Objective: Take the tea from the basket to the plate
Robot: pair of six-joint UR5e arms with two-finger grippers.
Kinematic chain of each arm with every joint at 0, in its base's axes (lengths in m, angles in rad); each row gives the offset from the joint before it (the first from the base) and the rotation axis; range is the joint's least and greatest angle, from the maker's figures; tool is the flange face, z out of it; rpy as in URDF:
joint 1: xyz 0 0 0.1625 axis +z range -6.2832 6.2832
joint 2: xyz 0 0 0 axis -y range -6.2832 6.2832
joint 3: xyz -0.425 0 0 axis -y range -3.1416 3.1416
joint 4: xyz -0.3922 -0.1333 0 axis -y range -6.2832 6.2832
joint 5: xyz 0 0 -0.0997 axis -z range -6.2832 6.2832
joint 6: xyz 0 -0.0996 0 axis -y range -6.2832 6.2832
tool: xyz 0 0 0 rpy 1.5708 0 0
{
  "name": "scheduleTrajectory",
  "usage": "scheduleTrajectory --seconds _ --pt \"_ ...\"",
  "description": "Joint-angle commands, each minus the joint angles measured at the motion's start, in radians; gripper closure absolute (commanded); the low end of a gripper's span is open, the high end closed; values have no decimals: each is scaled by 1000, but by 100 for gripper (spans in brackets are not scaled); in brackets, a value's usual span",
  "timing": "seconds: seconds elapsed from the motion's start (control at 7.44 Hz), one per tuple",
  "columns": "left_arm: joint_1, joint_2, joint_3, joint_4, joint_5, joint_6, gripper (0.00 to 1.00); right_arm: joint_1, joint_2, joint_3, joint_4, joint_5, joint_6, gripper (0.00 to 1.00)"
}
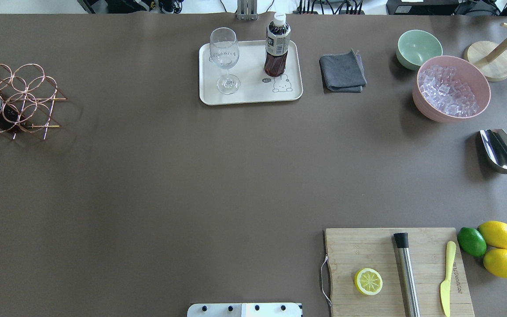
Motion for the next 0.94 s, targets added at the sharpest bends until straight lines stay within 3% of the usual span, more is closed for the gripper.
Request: scheduleTrajectory --seconds 0.0,0.13,0.27,0.4,0.81 --pt "3 4 3 2 -1 -7 81 23 -8 -8 2 7 -4 0" --pt "3 5 2 3 -3 -9 59 26 -25 -8 2 2 -4 0" --pt "3 5 0 5 -3 -7 9 46 -28 -2 -1 7 -4 0" --pt "3 5 -1 5 -3 -9 2 55 -43 -3 3 1 -5 0" --pt "-9 7 -3 8 -7 -9 2 126 -53 3 -4 4 -4 0"
